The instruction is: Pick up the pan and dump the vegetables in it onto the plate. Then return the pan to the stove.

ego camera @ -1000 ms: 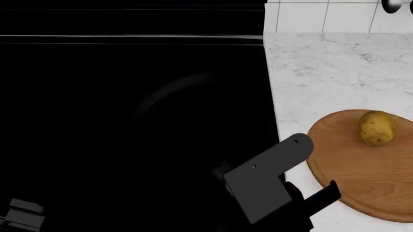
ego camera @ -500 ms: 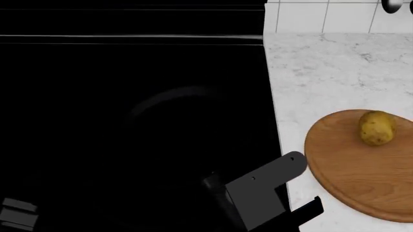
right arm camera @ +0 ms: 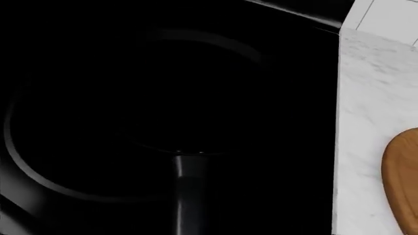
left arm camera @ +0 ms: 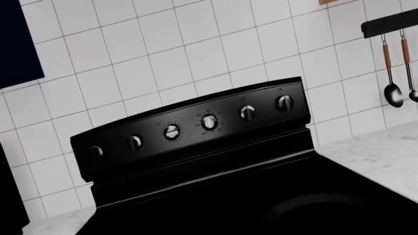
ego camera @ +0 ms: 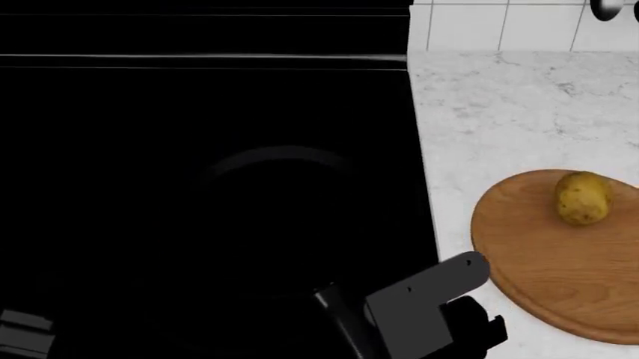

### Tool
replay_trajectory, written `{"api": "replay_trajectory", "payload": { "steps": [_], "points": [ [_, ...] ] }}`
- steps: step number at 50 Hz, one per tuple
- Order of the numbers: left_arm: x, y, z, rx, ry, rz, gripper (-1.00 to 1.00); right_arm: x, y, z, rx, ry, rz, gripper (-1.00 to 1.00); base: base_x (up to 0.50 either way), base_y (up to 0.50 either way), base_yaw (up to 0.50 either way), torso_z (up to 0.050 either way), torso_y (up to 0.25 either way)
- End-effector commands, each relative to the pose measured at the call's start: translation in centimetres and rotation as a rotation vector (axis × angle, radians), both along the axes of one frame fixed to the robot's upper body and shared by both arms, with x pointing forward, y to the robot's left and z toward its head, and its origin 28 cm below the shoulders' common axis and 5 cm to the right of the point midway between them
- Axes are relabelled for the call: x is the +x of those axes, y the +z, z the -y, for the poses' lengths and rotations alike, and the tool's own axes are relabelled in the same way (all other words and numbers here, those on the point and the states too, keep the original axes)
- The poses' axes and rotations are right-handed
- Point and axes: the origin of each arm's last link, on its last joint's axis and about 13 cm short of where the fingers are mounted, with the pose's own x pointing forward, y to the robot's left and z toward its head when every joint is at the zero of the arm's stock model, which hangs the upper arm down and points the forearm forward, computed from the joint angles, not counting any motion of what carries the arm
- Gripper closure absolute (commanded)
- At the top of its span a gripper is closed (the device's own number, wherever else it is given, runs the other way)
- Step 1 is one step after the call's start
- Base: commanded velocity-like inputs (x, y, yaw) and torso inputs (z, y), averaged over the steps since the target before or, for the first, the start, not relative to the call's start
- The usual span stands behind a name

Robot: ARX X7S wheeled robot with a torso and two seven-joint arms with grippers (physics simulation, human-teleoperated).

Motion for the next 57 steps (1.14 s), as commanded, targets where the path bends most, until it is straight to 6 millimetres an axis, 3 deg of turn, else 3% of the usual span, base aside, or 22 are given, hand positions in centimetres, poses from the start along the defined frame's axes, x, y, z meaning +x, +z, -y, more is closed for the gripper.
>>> {"api": "replay_trajectory", "payload": {
  "steps": [1,22,35,45,57],
  "points": [
    [0.1,0.1,0.0,-0.022,-0.001,0.025,-1.0,-0.4,1.9,-0.3,0.015,-0.006,0.122,-1.0,0.0,0.0,0.0,0.0,0.0],
    [0.1,0.4,0.1,-0.024,-0.003,0.023,-1.0,-5.2,9.5,-1.8,-0.021,0.049,0.374,-1.0,0.0,0.0,0.0,0.0,0.0],
    [0.1,0.4,0.0,-0.029,-0.002,0.024,-1.0,-7.6,11.6,-2.0,-0.025,0.064,0.44,-1.0,0.0,0.0,0.0,0.0,0.0],
    [-0.1,0.5,0.1,-0.036,-0.009,0.03,-1.0,-9.8,12.9,-0.8,-0.034,0.008,0.5,-1.0,0.0,0.0,0.0,0.0,0.0],
    [-2.0,1.5,1.1,-0.018,-0.088,0.081,-1.0,-11.4,14.3,0.3,-0.031,-0.075,0.58,-1.0,0.0,0.0,0.0,0.0,0.0]
  ]
}}
